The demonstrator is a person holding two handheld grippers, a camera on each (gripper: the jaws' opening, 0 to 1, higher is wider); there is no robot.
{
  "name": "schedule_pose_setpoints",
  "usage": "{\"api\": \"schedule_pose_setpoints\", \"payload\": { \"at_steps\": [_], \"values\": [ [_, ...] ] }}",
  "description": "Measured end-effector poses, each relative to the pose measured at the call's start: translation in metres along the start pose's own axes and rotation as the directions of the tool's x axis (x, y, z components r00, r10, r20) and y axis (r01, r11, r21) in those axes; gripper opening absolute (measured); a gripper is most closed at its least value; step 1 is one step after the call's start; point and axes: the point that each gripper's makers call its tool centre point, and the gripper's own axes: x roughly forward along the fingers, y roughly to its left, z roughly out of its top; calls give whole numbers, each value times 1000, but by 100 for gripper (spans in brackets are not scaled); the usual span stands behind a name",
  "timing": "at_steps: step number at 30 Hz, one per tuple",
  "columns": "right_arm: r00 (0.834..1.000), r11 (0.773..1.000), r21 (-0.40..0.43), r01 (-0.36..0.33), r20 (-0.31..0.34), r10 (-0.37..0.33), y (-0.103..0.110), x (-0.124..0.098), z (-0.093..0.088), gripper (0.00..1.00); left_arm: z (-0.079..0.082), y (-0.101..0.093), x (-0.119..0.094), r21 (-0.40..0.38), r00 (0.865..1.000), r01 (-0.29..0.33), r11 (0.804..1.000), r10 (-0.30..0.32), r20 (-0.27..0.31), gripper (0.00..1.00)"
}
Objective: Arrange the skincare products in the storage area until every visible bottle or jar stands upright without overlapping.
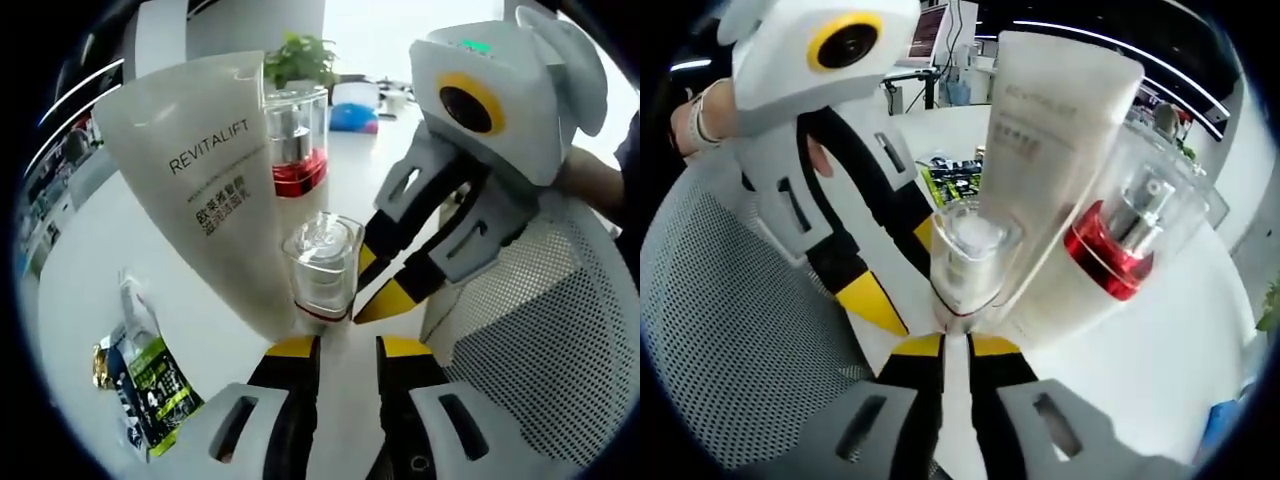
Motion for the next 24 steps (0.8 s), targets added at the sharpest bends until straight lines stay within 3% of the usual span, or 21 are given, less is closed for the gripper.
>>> {"api": "schedule_pose_setpoints", "payload": {
  "at_steps": [24],
  "values": [
    [1000,1000,-8,21,-3,-21,-4,2,1,8,2,3,2,3,1000,-3,1000,2,4,21]
  ]
}}
